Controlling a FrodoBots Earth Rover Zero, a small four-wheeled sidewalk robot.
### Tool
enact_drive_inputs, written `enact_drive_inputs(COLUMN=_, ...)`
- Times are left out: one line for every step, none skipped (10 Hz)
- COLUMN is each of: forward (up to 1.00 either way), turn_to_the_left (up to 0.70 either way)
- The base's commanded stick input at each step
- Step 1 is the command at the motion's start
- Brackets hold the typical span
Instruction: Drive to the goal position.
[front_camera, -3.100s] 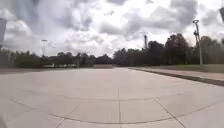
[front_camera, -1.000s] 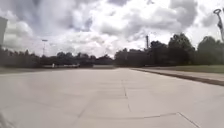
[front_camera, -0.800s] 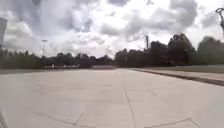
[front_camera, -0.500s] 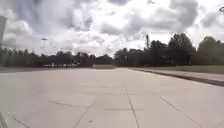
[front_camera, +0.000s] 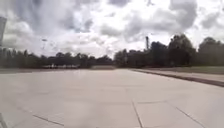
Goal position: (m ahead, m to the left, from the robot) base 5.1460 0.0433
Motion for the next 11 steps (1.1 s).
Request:
enact_drive_inputs(forward=1.0, turn_to_the_left=0.0)
enact_drive_inputs(forward=1.0, turn_to_the_left=0.0)
enact_drive_inputs(forward=1.0, turn_to_the_left=0.0)
enact_drive_inputs(forward=1.0, turn_to_the_left=0.0)
enact_drive_inputs(forward=1.0, turn_to_the_left=0.0)
enact_drive_inputs(forward=1.0, turn_to_the_left=0.0)
enact_drive_inputs(forward=1.0, turn_to_the_left=0.0)
enact_drive_inputs(forward=1.0, turn_to_the_left=0.0)
enact_drive_inputs(forward=1.0, turn_to_the_left=0.02)
enact_drive_inputs(forward=1.0, turn_to_the_left=0.09)
enact_drive_inputs(forward=1.0, turn_to_the_left=0.07)
